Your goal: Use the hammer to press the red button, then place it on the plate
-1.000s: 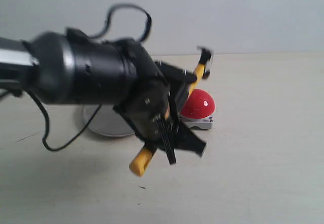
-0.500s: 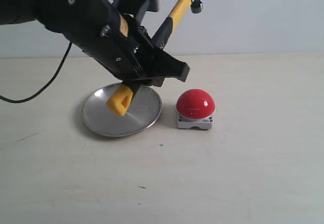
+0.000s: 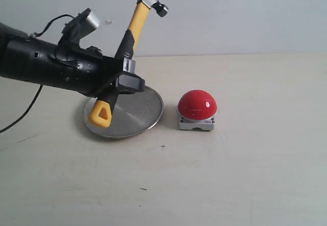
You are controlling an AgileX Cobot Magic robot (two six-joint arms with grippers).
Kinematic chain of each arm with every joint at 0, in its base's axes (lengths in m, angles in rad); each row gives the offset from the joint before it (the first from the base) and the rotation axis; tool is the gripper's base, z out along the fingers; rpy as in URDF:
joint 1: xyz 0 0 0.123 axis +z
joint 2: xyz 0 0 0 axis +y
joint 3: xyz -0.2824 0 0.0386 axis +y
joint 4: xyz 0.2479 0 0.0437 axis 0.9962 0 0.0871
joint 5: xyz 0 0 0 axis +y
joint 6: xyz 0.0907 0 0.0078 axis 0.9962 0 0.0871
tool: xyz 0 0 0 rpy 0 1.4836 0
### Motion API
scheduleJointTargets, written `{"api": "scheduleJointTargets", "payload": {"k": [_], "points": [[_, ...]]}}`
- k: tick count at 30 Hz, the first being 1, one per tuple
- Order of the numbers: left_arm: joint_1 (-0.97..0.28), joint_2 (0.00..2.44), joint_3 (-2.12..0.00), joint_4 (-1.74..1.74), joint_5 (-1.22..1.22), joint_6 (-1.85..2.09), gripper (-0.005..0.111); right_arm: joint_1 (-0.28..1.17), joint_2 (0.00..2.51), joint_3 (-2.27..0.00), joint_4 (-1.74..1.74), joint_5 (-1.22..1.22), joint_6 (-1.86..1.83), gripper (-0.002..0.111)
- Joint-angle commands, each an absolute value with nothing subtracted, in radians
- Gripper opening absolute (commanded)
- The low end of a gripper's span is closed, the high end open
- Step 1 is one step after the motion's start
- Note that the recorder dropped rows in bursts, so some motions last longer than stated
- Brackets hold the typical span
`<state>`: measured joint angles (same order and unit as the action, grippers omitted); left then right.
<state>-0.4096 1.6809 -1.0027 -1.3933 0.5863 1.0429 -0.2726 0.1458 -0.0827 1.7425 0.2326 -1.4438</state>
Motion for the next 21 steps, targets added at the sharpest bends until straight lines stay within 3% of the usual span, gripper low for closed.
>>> {"api": "scheduleJointTargets", "payload": {"k": [1,6,21], "points": [[-0.292,1.755,-0.958,-1.744,0.837,1.391,0.0,-0.276,0.14,-0.077,1.744,0.235,-1.443,0.0],[-0.208,1.861,-0.959,-1.744,1.011,1.422,0.0,-0.276,0.14,-0.077,1.744,0.235,-1.443,0.0],[-0.13,2.019,-0.964,-1.744,0.966,1.329,0.0,-0.276,0.14,-0.077,1.744,0.235,-1.443,0.0]]}}
